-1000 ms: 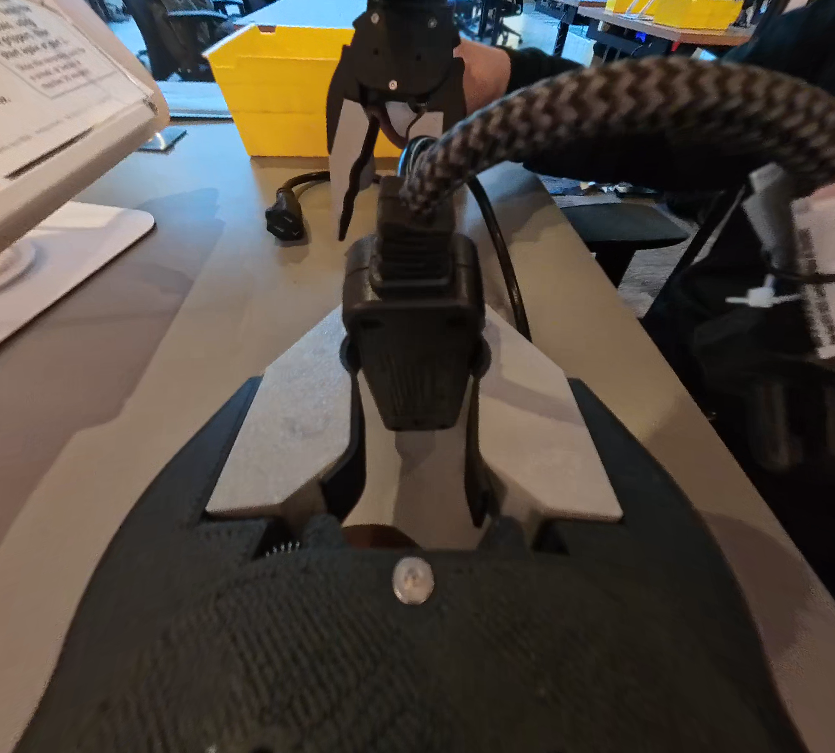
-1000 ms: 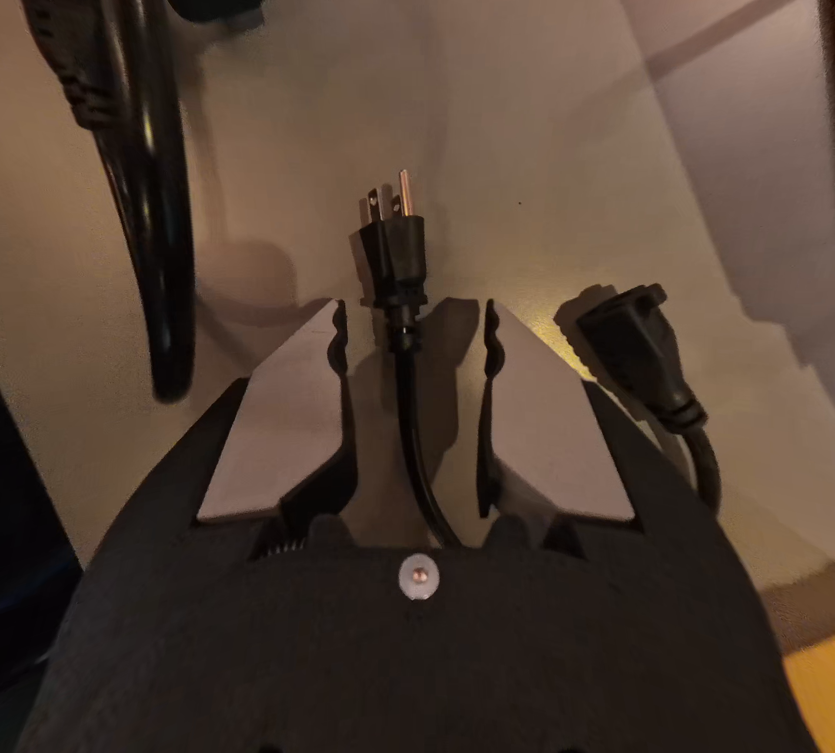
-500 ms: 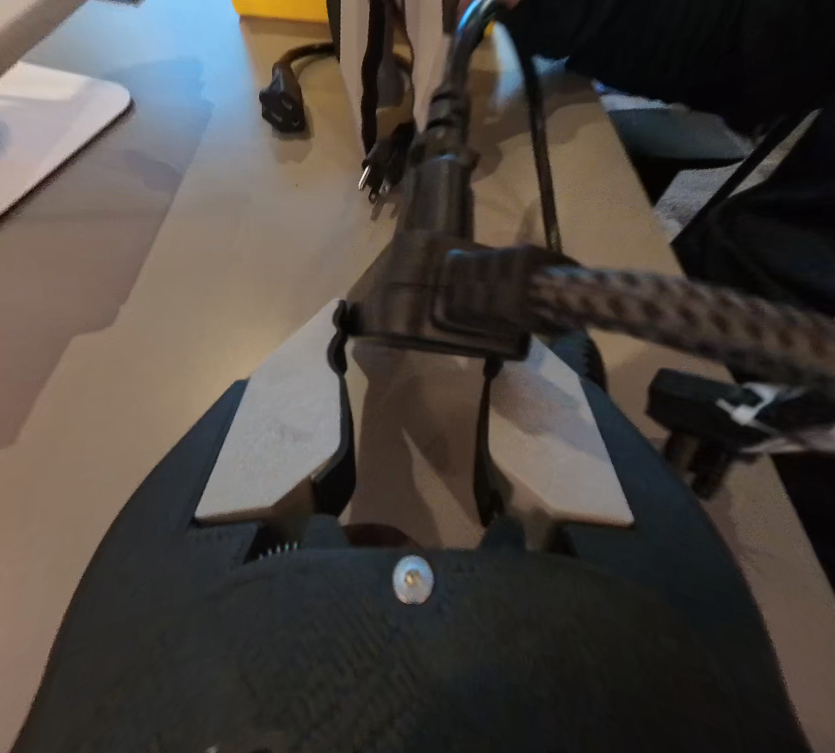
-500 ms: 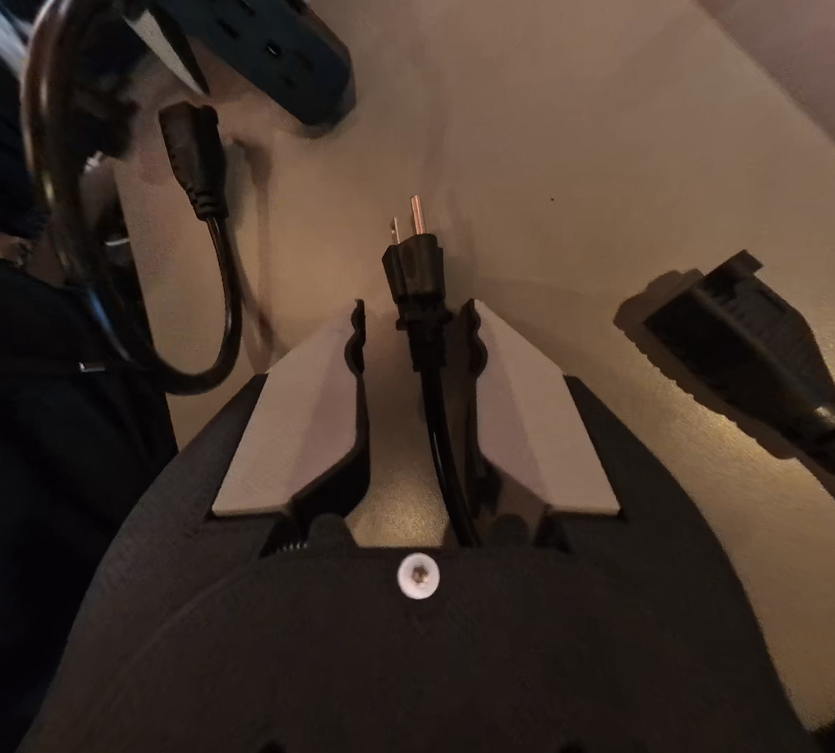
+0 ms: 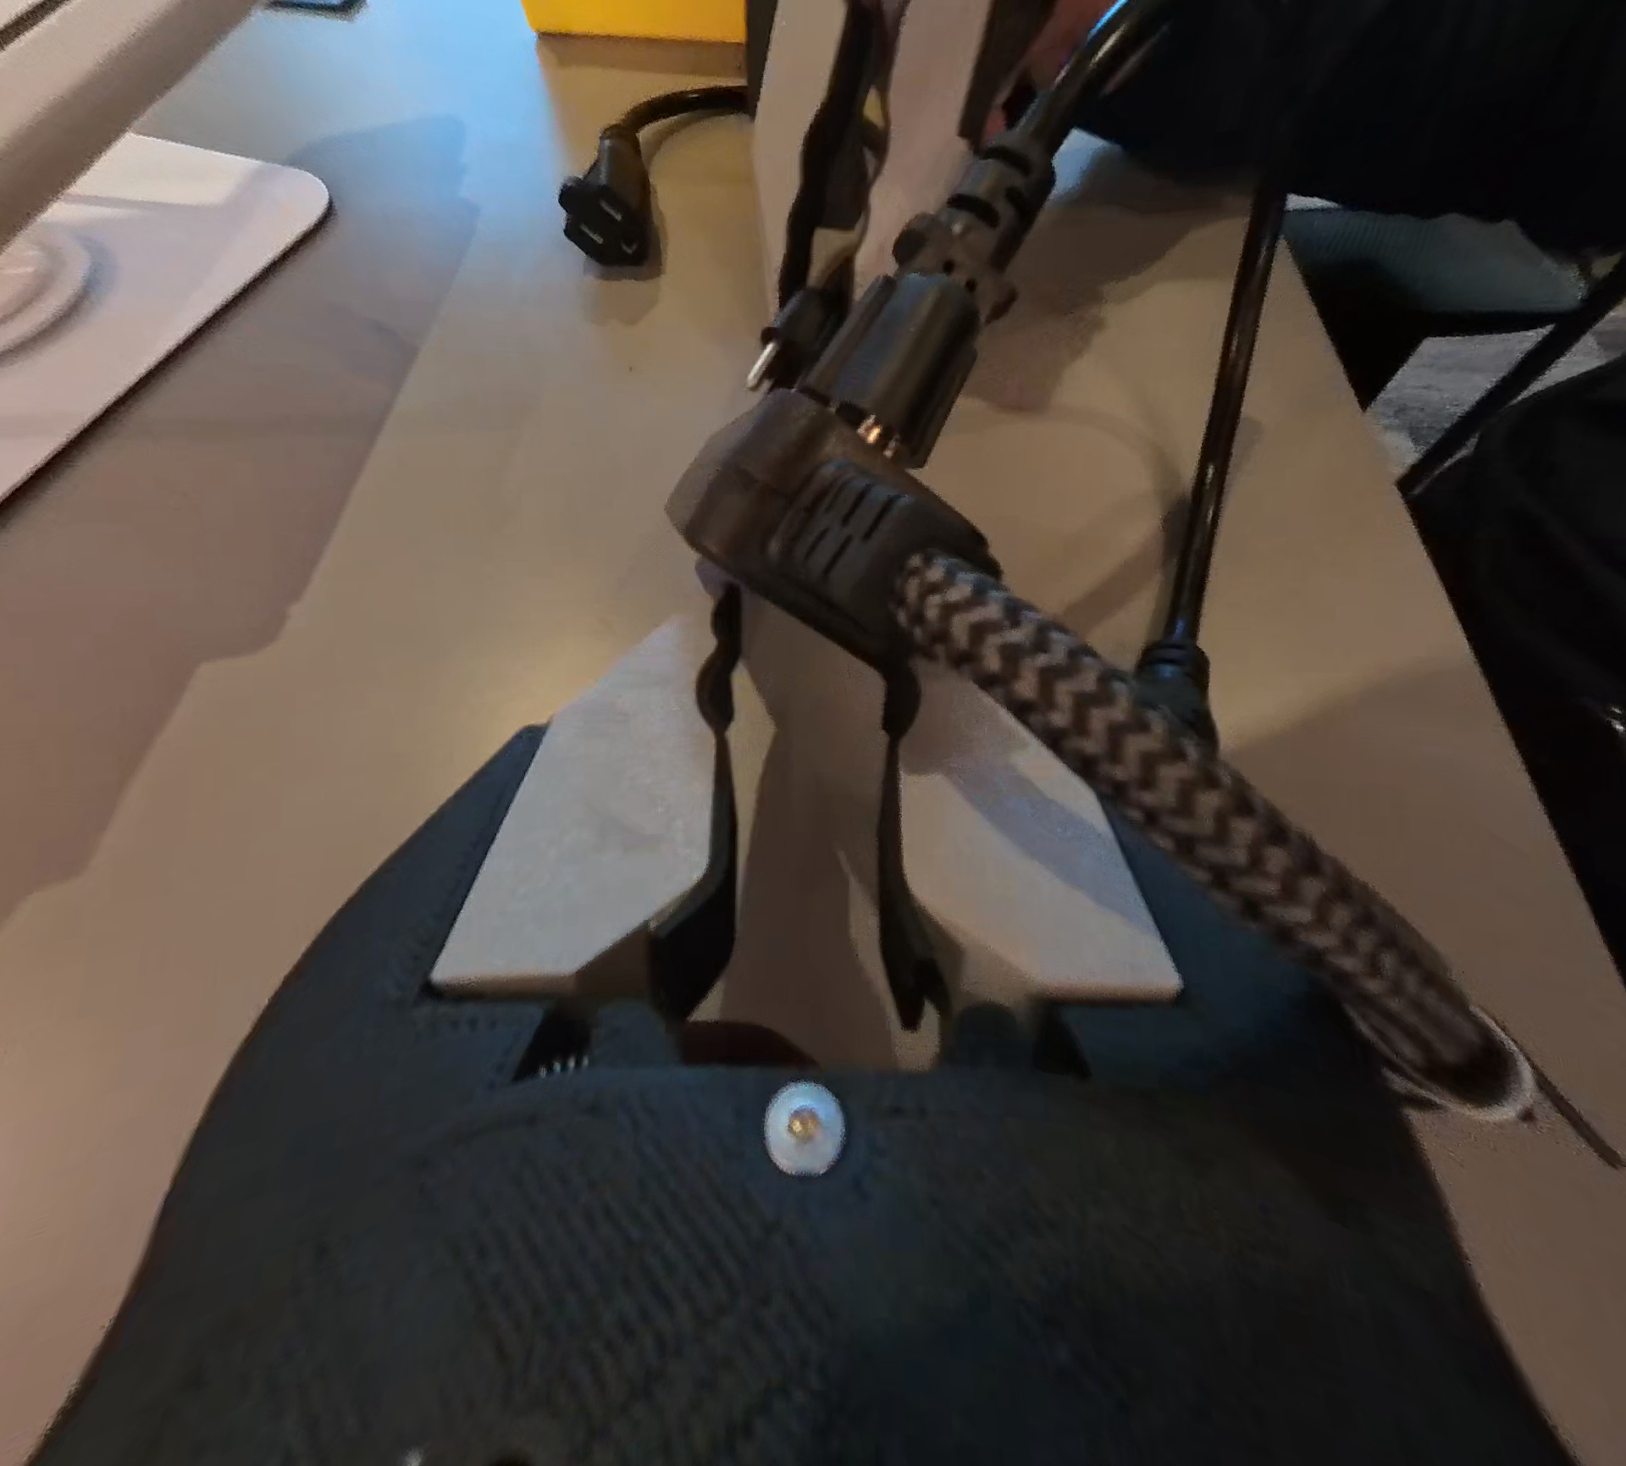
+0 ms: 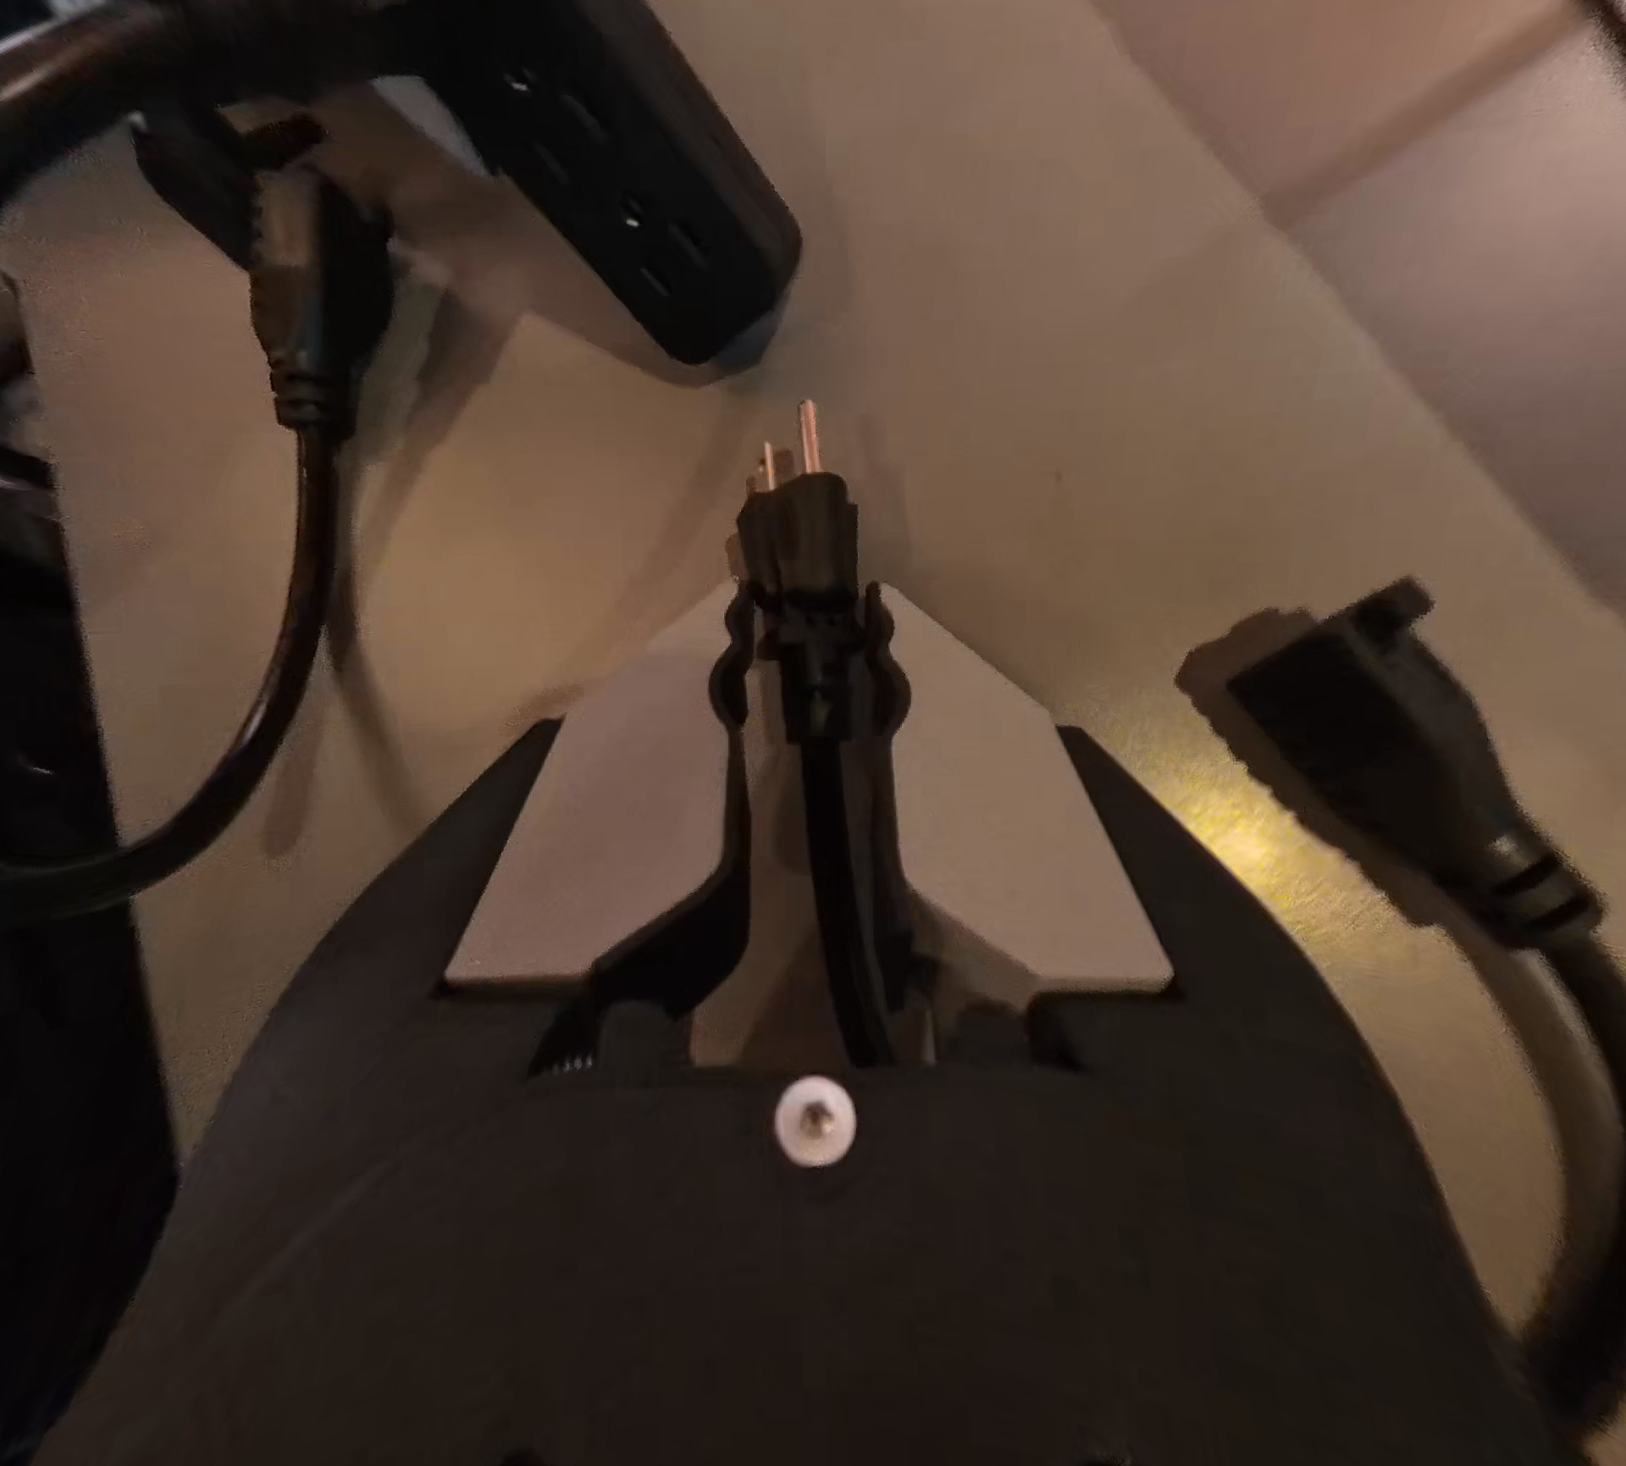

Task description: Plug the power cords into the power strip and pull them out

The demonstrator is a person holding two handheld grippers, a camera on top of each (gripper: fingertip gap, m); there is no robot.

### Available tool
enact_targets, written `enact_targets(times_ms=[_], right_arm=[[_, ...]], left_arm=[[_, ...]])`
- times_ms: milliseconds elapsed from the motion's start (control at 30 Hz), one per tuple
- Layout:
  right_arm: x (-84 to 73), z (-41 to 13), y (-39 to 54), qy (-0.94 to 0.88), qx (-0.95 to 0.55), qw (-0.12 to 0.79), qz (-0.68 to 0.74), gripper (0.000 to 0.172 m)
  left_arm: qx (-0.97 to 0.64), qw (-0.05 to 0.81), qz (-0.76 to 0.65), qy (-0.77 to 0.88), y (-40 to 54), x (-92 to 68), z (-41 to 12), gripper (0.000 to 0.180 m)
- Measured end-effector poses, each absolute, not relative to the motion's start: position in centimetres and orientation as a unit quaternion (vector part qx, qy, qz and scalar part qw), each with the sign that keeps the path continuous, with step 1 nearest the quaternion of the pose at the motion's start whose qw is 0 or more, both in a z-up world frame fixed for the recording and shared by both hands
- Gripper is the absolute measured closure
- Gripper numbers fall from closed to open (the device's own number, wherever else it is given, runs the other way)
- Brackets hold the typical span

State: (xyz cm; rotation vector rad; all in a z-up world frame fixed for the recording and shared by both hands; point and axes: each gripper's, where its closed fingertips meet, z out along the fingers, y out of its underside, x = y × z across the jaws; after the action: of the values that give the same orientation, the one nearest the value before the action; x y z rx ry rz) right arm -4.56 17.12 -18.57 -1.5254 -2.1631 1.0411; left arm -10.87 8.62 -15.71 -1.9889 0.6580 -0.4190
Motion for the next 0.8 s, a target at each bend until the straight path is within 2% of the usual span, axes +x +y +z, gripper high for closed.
enact_targets(times_ms=[133,400,467,533,700,800], right_arm=[[-5.7,-16.8,16.5,-0.788,-0.455,0.242,0.337,0.152],[-7.7,-16.5,14.7,-0.845,-0.320,0.329,0.276,0.152],[-8.0,-16.6,14.3,-0.849,-0.303,0.346,0.259,0.152],[-8.1,-16.7,14.0,-0.856,-0.284,0.360,0.239,0.152],[-8.0,-16.7,14.3,-0.866,-0.251,0.402,0.159,0.152],[-7.6,-16.7,13.6,-0.879,-0.223,0.398,0.138,0.152]], left_arm=[[-0.807,0.506,-0.129,0.276,9.3,-11.2,-15.3,0.132],[-0.794,0.507,0.002,0.337,10.6,-11.5,-16.4,0.104],[-0.781,0.513,0.000,0.355,11.1,-11.0,-16.2,0.109],[-0.776,0.516,-0.017,0.362,11.8,-10.5,-16.0,0.122],[-0.781,0.507,-0.058,0.360,11.7,-10.1,-16.0,0.125],[-0.796,0.493,-0.132,0.324,11.1,-9.3,-15.5,0.126]])
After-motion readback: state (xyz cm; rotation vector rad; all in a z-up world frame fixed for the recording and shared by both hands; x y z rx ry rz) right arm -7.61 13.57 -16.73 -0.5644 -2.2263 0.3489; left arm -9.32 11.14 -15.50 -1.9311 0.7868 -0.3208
